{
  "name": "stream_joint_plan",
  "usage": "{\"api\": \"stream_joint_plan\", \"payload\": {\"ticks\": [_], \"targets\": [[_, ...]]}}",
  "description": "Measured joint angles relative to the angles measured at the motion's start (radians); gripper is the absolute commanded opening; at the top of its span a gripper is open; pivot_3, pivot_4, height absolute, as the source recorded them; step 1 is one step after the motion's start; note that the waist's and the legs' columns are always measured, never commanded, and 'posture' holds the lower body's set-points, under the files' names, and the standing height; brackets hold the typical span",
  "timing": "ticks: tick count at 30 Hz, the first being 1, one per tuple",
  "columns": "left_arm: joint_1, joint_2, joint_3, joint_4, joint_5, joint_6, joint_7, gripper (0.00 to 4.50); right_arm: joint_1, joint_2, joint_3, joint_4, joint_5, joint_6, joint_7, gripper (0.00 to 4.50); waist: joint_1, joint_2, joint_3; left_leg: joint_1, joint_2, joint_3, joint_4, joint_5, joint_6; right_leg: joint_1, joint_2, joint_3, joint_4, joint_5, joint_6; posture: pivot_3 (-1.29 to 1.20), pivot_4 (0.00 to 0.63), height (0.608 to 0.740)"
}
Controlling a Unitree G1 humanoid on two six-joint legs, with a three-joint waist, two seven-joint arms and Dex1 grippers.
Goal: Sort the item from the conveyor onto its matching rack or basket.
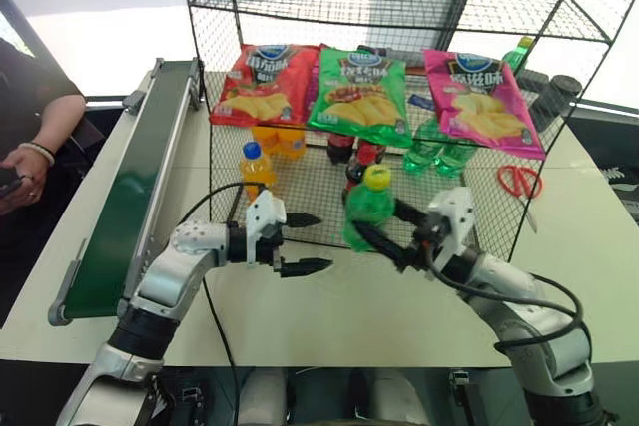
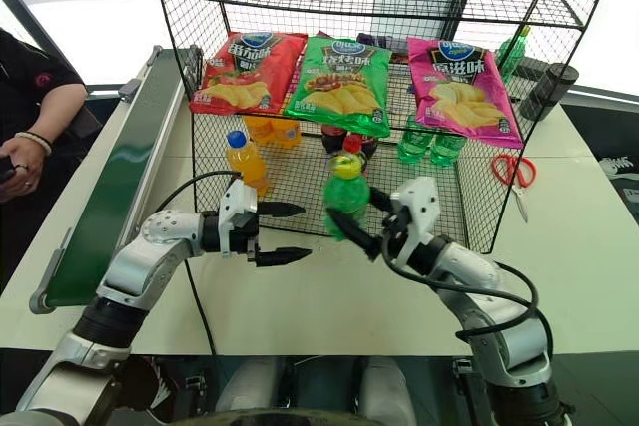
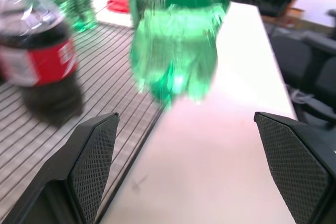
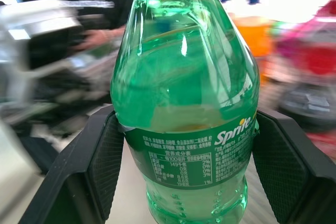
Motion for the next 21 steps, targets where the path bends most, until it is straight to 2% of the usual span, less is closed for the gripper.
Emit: {"api": "stream_joint_plan", "payload": {"ticks": [4,8,11,21], "targets": [[0.046,-0.055,0.049,-0.041,-0.002,-0.059,0.079,4.37,0.046,0.028,-0.070,0.107,-0.091,-0.095,-0.072,3.00,-0.001,0.000,0.000,0.000,0.000,0.000,0.000,0.000,0.000,0.000,-0.001,0.000,0.000,0.000,0.000,0.00,0.150,0.729],[0.086,-0.069,0.045,-0.122,-0.014,-0.068,0.101,4.37,0.049,0.067,-0.106,0.218,-0.166,-0.166,-0.145,3.00,-0.009,0.004,0.001,0.001,0.001,0.001,0.000,0.000,0.000,0.000,0.000,0.002,0.001,0.000,0.000,0.00,0.150,0.729],[0.132,-0.074,0.023,-0.183,-0.014,-0.062,0.118,4.37,-0.032,0.130,-0.117,0.364,-0.217,-0.273,-0.212,3.00,-0.026,0.005,0.001,0.002,0.001,0.002,0.000,0.000,0.000,0.000,0.000,0.002,0.002,0.000,0.000,0.00,0.150,0.729],[0.141,-0.075,-0.012,-0.199,-0.003,-0.060,0.147,4.37,-0.227,0.156,-0.162,0.733,-0.245,-0.451,-0.255,3.00,-0.028,0.007,0.001,0.001,0.001,0.002,0.000,0.000,0.000,0.000,0.001,0.002,0.002,0.000,0.000,0.00,0.150,0.729]]}}
